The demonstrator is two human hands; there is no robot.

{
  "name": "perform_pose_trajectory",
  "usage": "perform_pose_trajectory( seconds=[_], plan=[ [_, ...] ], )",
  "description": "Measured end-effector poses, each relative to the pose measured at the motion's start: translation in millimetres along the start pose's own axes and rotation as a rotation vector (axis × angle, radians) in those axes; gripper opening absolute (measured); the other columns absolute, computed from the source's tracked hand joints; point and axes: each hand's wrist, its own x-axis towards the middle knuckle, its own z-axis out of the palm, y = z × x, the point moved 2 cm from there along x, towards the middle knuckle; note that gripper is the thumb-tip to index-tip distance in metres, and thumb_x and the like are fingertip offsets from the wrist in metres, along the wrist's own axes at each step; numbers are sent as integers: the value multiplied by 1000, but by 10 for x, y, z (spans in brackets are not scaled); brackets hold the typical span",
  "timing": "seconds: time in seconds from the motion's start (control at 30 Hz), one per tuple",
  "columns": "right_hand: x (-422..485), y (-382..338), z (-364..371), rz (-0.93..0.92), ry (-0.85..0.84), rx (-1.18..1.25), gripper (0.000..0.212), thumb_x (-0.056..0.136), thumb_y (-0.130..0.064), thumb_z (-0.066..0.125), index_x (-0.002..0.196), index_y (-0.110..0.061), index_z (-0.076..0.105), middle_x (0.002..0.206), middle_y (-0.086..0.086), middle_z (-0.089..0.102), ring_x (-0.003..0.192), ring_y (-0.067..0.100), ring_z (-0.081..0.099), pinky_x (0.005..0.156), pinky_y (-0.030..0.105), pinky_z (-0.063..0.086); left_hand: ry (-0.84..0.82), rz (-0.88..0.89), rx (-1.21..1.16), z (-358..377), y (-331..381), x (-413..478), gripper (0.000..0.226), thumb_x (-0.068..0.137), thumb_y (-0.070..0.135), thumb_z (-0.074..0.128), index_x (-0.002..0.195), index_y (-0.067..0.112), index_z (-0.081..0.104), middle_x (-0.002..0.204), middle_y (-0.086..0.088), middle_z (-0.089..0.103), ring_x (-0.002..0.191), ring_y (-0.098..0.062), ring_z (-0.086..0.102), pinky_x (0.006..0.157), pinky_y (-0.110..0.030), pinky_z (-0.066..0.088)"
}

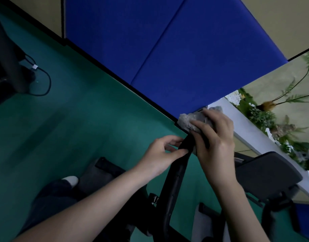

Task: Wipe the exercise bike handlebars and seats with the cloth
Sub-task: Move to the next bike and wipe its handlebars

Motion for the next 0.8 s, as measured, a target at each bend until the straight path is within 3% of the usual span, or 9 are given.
perform_pose_trajectory(
  seconds=[0.07,0.17,0.33,0.5,0.57,0.67,0.73,0.8],
  plan=[
    [-43,-20,8,21,79,18,17,89,-2,63,104,1,70,118,20,60,115,31,48,100,30,39,1,8,-10,8,-5,-6,25,72,18,76,83,37,63,84,13,65,72,-3,57,78,-19,47],
    [-73,-56,20,-5,133,27,17,89,3,60,103,5,69,105,16,68,105,27,54,97,23,42,13,12,-27,22,-1,-24,21,65,28,68,84,36,64,84,12,65,71,-3,57,77,-18,48],
    [-81,-128,44,-21,49,45,13,85,5,62,93,3,71,92,11,70,93,25,57,90,11,38,20,17,-28,32,-12,-30,21,66,27,65,86,31,64,84,11,65,71,-6,57,74,-20,48],
    [186,-122,-24,-104,-51,14,9,83,6,67,90,2,72,87,12,70,86,30,57,80,19,39,44,-17,-45,56,-27,-65,26,64,30,69,89,32,64,89,11,66,73,-6,58,74,-22,49],
    [405,-29,-46,-141,-144,-65,7,84,3,66,85,-1,71,77,12,67,78,32,54,70,26,36,65,-26,-42,53,-41,-71,24,66,25,77,87,31,65,87,10,67,75,-8,59,75,-21,49],
    [532,-6,18,-178,-424,-170,11,81,0,62,72,-4,66,66,12,59,70,32,48,61,35,35,99,-59,-82,60,-65,-82,25,66,19,83,85,24,68,85,3,69,77,-9,61,76,-19,49],
    [519,-55,76,-212,-612,-205,8,81,-3,60,74,-4,66,68,14,61,75,34,50,61,40,43,116,-98,-132,69,-87,-94,34,56,27,82,87,22,69,90,-2,72,84,-14,65,81,-23,52],
    [567,-82,66,-263,-722,-194,10,83,-5,59,85,-5,69,75,15,65,80,34,54,66,42,46,119,-139,-179,73,-93,-112,34,58,22,85,87,20,69,93,-6,71,89,-18,66,83,-25,53]
  ],
)
